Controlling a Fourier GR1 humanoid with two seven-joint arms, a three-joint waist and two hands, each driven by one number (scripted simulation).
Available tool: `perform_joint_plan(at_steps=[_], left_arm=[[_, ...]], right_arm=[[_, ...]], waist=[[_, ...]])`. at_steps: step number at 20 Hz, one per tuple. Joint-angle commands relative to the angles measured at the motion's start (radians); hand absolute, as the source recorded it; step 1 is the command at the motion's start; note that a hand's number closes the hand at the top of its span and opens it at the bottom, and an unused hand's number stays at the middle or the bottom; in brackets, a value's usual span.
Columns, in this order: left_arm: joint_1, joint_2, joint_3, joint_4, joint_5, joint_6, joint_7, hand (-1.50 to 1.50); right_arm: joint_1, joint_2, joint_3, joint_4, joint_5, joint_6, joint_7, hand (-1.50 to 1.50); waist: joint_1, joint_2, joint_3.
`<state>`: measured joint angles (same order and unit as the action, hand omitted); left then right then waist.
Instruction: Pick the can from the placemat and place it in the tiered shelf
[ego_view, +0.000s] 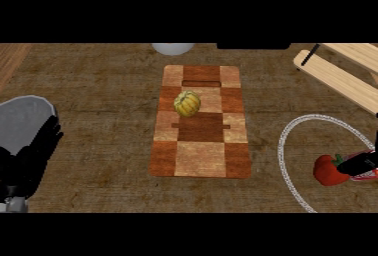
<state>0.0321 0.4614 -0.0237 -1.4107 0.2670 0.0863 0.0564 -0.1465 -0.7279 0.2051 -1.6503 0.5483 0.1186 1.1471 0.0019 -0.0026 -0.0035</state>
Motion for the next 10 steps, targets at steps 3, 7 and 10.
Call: perform_joint_plan(at_steps=[3, 7, 10], left_arm=[[-0.019, 0.012, 0.03, 0.003, 0.001, -0.022, 0.007, 0.0], [-0.002, -0.047, 0.004, 0.059, -0.043, -0.001, -0.055, 0.0], [-0.047, -0.043, 0.007, 0.016, -0.034, 0.006, 0.026, 0.0]], right_arm=[[0.0, -0.001, -0.016, 0.018, -0.02, 0.133, 0.139, -1.5], [-0.016, 0.02, -0.017, 0.061, -0.01, 0.155, 0.136, -1.5], [0.021, -0.005, -0.061, 0.065, -0.004, 0.148, 0.092, -1.5]], waist=[[0.0, 0.002, 0.003], [0.001, 0.004, 0.002], [-0.006, 0.002, 0.003]])
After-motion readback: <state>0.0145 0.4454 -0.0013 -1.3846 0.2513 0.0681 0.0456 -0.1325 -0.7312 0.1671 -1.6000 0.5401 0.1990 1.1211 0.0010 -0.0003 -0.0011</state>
